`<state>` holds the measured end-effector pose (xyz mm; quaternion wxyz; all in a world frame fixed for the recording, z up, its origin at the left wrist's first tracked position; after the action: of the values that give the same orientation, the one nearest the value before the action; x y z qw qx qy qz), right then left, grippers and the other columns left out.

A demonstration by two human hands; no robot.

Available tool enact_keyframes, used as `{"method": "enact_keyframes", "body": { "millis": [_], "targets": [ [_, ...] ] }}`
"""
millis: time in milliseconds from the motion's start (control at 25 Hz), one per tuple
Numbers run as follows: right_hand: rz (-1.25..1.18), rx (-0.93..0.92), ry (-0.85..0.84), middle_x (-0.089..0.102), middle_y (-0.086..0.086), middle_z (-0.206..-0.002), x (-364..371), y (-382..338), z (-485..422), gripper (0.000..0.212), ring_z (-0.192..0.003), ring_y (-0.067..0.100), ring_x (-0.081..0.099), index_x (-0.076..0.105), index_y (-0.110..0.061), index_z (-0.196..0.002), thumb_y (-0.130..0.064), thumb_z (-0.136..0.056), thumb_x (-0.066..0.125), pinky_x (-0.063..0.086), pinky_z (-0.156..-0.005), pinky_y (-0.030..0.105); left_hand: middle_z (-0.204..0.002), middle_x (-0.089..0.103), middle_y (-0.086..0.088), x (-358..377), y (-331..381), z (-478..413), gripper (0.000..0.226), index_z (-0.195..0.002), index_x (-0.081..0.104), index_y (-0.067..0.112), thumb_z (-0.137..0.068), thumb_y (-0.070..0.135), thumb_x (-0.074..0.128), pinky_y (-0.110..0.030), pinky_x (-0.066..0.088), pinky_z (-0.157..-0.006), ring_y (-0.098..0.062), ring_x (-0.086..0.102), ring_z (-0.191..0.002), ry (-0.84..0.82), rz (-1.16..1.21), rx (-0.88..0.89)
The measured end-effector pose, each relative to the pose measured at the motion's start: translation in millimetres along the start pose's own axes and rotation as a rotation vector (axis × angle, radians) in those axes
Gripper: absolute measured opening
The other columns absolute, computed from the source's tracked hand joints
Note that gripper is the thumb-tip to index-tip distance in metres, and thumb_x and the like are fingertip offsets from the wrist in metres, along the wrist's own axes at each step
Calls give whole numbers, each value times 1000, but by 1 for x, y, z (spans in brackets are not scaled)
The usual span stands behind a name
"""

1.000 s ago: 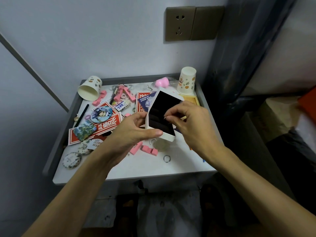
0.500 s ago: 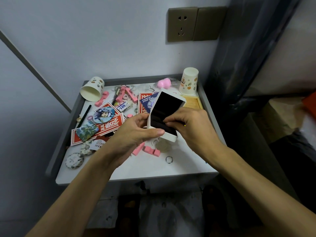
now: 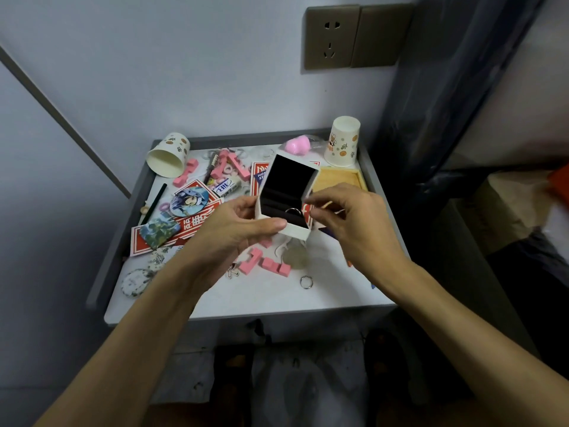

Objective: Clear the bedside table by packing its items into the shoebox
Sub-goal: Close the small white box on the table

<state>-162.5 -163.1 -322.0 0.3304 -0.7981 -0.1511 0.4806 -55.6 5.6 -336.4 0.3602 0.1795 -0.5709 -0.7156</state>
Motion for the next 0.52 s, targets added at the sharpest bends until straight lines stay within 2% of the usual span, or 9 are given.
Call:
{"method": "enact_keyframes", "body": {
  "millis": [40,120,160,240,400,520],
  "targets": [
    [11,28,-44,69,-7,-86,1,5,2,12,-75,4,61,76,-18,-91,-14,-80,76,51,-74,21,-113,73,-12,-4,1,0,62,-124,58,2,-66,11,79,-36,60,-85,-29,71,-104,34,16,0],
    [99,78,-273,69,-8,-81,11,11,12,9,-74,4,61,75,-22,-86,-23,-77,79,54,-74,26,-111,74,-13,-11,3,0,63,-124,58,0,-65,9,78,-32,60,-80,-27,72,-100,107,60,-7],
    [164,96,-393,70,-7,-82,19,13,19,14,-75,7,62,74,-23,-87,-28,-75,81,54,-74,29,-111,73,-14,-13,3,0,63,-123,58,0,-65,9,78,-30,60,-79,-27,73,-99,128,67,-9],
    [278,121,-522,69,-3,-86,36,13,30,26,-79,14,62,73,-23,-93,-33,-71,83,54,-71,31,-112,73,-14,-13,2,-1,61,-122,58,-2,-65,8,78,-30,60,-81,-27,72,-100,133,65,-5],
    [347,166,-552,67,2,-88,53,14,35,24,-84,21,62,69,-23,-89,-32,-71,83,53,-68,31,-110,74,-12,-11,1,0,59,-122,59,0,-67,8,78,-33,59,-84,-28,72,-100,117,50,3],
    [381,179,-552,65,5,-89,56,17,33,23,-82,21,59,66,-21,-85,-32,-73,82,46,-65,29,-111,74,-12,-12,0,-1,61,-123,59,0,-67,9,79,-33,60,-83,-27,72,-100,103,38,9]
  ]
}}
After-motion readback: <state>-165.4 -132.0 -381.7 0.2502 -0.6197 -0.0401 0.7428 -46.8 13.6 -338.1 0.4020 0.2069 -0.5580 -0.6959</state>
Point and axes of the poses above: each hand's wrist, its own z-axis away from the middle knuckle, its own x-axis out of the palm, y = z × x, the point moved 2 cm from there along -z, towards the middle knuckle
